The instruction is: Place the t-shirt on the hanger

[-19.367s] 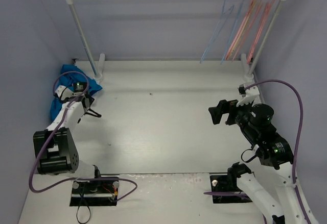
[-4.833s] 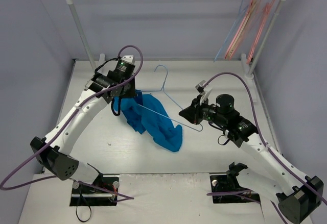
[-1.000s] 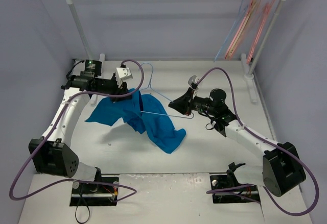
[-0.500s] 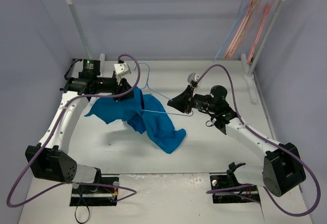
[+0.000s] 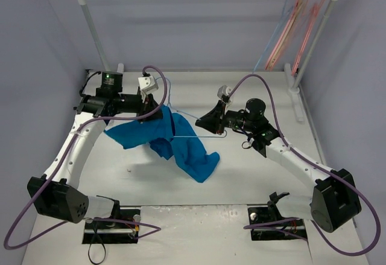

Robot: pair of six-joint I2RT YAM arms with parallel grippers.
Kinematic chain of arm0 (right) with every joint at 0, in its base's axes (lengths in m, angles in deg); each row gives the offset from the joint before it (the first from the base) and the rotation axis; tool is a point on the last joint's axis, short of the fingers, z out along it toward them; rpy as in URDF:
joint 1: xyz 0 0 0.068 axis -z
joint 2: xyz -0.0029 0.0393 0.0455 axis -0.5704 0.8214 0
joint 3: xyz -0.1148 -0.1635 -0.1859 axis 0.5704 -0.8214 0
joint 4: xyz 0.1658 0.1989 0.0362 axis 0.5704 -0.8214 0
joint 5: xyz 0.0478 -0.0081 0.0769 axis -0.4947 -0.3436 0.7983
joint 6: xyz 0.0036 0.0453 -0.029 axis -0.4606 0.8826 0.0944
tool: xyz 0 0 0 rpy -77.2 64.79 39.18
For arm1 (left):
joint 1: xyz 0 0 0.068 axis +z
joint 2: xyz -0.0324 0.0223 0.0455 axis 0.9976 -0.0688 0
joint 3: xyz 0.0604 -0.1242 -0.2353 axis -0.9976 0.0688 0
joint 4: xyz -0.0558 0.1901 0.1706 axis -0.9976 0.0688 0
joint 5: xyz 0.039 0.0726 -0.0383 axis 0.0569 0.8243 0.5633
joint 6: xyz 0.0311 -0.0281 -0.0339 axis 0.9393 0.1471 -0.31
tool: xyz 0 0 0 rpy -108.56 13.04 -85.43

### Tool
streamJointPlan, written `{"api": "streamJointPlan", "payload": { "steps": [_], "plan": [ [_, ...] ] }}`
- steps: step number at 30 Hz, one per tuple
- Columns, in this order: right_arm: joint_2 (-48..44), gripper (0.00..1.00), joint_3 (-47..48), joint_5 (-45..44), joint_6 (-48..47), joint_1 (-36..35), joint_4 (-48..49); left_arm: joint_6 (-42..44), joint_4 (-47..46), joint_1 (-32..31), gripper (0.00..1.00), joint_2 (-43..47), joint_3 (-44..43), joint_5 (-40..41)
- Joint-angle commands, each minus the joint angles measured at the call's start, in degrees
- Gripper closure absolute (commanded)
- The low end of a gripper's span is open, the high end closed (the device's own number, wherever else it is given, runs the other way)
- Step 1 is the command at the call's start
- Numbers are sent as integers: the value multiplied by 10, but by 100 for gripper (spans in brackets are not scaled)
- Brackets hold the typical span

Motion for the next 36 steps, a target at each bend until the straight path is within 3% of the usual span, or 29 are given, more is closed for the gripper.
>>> {"api": "streamJointPlan", "payload": {
  "steps": [1, 4, 5, 9, 10, 13, 16, 18, 21, 23, 26, 30, 36],
  "plan": [
    [-13, 96, 44, -62, -18, -2, 38, -26, -13, -12, 100, 34, 1, 7],
    [-25, 79, 54, -127, -32, -1, -10, -53, -26, -12, 100, 49, 6, 80],
    [-28, 63, 58, -144, -38, -1, -41, -65, -31, -12, 100, 51, 6, 98],
    [-52, 52, 88, -249, -57, -2, -116, -148, -72, -15, 100, 62, -4, 217],
    [-57, 50, 102, -293, -53, -3, -139, -178, -69, -19, 100, 61, -22, 283],
    [-83, 49, 116, -352, -41, -5, -158, -203, -15, -38, 100, 42, -68, 364],
    [-93, 49, 135, -401, -19, -19, -191, -221, 44, -103, 100, 18, -124, 539],
    [-82, 50, 141, -431, -1, -52, -215, -239, 68, -152, 100, 4, -140, 697],
    [-47, 53, 148, -482, 20, -113, -235, -325, 118, -166, 100, -22, -157, 806],
    [-25, 55, 149, -510, 36, -142, -239, -377, 152, -165, 100, -37, -170, 827],
    [21, 56, 148, -535, 60, -192, -233, -414, 199, -165, 100, -56, -201, 785],
    [57, 57, 133, -541, 90, -235, -198, -429, 166, -160, 100, -22, -184, 780],
    [139, 52, 123, -544, 99, -270, -174, -445, 188, -157, 100, -23, -219, 696]
  ]
}}
